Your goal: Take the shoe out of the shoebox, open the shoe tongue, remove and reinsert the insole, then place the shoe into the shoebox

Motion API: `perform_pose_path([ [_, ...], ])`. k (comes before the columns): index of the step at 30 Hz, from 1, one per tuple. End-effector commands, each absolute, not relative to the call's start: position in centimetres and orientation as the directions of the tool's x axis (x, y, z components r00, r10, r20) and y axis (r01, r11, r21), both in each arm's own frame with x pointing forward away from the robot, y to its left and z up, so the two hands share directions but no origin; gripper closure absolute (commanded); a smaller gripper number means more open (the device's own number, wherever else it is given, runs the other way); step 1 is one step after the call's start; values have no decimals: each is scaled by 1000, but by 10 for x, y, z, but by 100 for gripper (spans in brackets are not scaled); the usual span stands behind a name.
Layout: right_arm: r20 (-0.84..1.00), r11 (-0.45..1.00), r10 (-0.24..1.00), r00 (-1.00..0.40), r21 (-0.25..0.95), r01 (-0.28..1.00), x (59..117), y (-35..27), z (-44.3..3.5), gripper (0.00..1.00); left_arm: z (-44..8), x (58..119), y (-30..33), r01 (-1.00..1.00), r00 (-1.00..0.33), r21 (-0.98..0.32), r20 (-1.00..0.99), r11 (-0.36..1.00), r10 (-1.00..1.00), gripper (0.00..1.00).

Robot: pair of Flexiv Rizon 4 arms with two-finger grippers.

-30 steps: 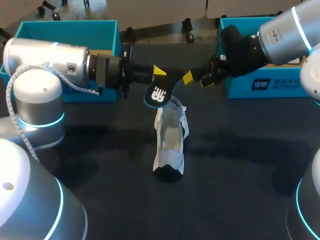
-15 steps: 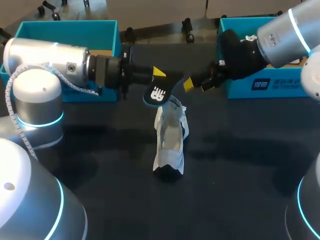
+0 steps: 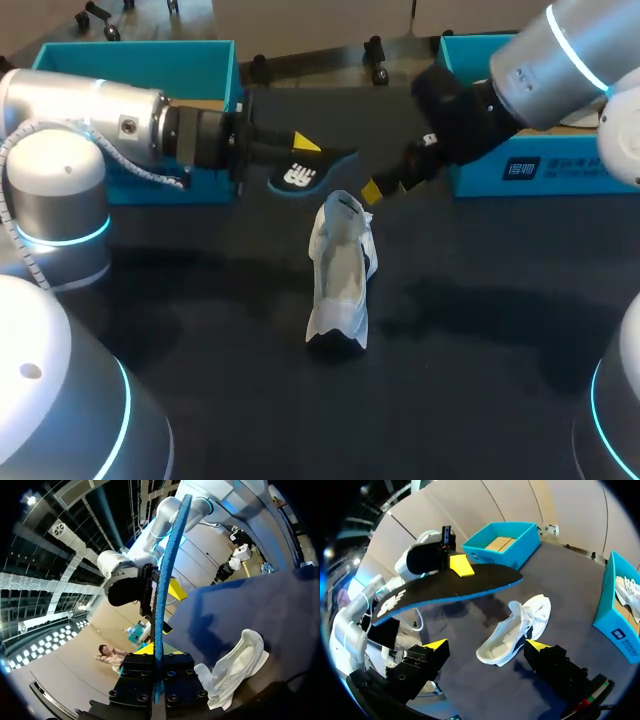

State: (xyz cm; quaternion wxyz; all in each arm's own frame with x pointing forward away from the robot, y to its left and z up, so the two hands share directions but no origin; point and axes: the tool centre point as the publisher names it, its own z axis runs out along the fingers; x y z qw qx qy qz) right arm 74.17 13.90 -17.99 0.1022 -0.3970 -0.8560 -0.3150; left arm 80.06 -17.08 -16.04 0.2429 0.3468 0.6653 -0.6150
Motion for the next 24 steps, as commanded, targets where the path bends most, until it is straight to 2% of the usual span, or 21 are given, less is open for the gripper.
perform_pose_path([
  [1, 393, 499, 618, -681, 473, 726, 739, 142, -183, 0, -156, 796, -159, 748, -653, -663, -740, -15, 163, 100],
  [14, 208, 621, 560, -802, 536, 572, 729, 140, -188, 0, -148, 770, -147, 671, -717, -738, -670, -71, 194, 100],
  [24, 163, 667, 508, -846, 548, 506, 726, 154, -193, 0, -159, 744, -143, 657, -732, -752, -655, -60, 190, 100],
])
